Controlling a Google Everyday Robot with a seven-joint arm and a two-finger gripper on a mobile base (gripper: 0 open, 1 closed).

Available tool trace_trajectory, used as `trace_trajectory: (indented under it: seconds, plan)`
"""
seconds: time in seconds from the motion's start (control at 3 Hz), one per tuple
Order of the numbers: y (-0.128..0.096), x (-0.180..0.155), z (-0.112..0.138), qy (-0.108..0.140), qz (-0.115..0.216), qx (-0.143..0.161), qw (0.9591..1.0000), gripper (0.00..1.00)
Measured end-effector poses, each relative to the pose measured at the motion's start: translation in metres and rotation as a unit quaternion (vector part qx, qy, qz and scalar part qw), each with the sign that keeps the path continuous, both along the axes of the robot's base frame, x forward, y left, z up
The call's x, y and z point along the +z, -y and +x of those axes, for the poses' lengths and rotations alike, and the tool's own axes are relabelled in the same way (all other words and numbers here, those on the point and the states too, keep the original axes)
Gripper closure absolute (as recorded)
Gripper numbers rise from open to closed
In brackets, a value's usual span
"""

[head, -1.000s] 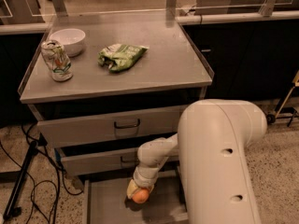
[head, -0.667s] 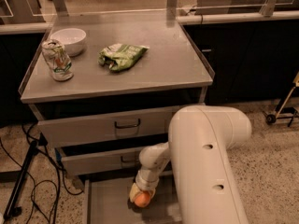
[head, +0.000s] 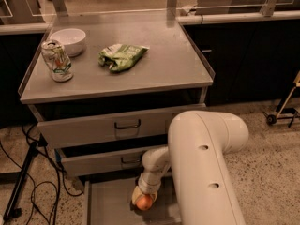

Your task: Place orange into bottom drawer

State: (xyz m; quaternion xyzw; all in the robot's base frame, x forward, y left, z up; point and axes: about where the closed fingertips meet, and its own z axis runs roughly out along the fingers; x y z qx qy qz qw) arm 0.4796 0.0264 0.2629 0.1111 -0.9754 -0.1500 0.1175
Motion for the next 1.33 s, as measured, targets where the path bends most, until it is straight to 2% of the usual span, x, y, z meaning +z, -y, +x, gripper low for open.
trace_trajectory:
  seconds: [0.67,1.0,1.33]
  plan:
    - [0.004,-0.042,-0.003,-0.024,0.000,-0.070,0.9973,1.00]
    - [0.009,-0.061,-0.004,-0.034,0.002,-0.089,0.9954,1.00]
    - [0.007,-0.067,-0.004,-0.039,0.000,-0.097,0.9945,1.00]
